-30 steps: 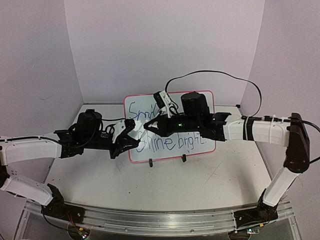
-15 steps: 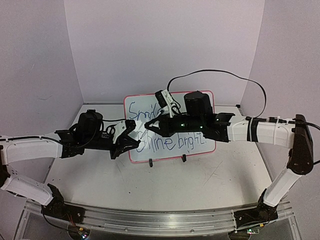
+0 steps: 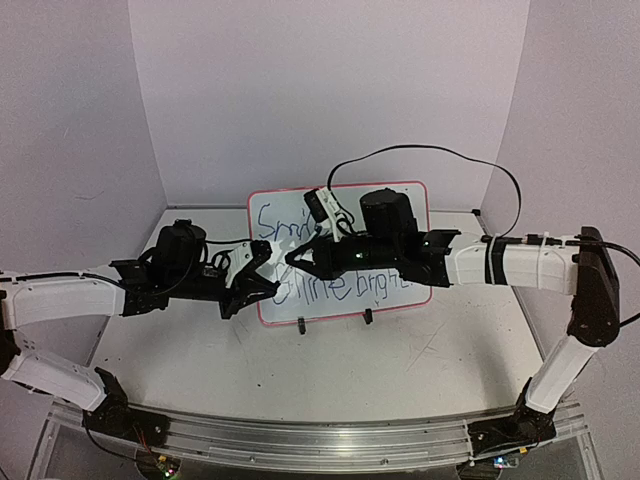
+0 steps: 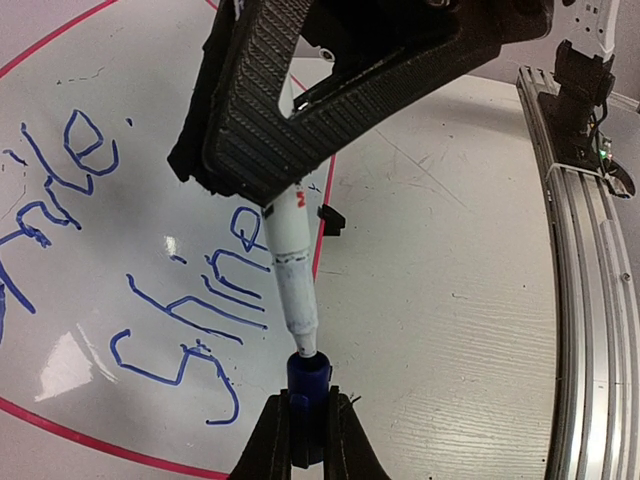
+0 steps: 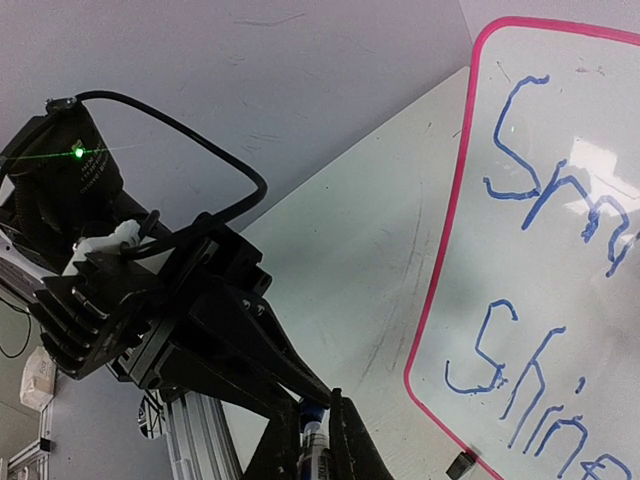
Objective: Write a sentence on the whiteboard
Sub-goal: Insert the whiteboard marker without the cap into the pen cap.
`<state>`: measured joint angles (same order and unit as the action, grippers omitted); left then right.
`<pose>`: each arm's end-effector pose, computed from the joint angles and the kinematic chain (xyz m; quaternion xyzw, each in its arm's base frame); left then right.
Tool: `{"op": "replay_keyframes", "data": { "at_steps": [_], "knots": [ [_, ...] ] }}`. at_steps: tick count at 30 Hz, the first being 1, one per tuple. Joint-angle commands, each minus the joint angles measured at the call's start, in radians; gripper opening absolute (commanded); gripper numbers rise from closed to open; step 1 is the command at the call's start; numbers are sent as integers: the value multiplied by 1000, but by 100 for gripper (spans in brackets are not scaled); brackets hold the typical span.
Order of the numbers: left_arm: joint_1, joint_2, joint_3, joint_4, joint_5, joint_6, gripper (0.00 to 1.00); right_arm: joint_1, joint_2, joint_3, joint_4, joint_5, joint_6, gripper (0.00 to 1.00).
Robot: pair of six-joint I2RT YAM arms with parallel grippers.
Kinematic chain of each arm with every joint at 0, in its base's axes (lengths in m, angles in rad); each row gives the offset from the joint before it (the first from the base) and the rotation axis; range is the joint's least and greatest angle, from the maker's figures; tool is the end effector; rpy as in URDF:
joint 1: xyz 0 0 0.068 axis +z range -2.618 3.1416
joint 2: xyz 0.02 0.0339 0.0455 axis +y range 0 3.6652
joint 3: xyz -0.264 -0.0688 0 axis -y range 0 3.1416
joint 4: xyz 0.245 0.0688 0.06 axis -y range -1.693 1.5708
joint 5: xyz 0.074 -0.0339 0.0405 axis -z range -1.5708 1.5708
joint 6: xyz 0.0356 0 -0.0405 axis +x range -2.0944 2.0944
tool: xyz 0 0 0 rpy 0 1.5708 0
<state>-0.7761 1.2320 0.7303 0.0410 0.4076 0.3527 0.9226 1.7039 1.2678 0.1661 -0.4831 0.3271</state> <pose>0.1839 -0.2002 0.2498 0.5353 0.6462 -0.2766 0.4684 0.2308 0.3322 0.2979 -0.3652 0.6962 0.4983 0.3655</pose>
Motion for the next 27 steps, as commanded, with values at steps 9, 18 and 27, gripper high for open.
{"op": "replay_keyframes", "data": {
  "at_steps": [9, 18, 27],
  "knots": [
    [-4, 4, 28, 16, 0, -6, 0, 43, 57, 48, 21, 44, -11, 0],
    [-3, 4, 54, 39, -64, -112, 0, 59, 104, 36, 49, 38, 22, 0],
    [-3, -42, 45, 77, -43, -168, 0, 62, 125, 9, 115, 34, 70, 0]
  ]
}}
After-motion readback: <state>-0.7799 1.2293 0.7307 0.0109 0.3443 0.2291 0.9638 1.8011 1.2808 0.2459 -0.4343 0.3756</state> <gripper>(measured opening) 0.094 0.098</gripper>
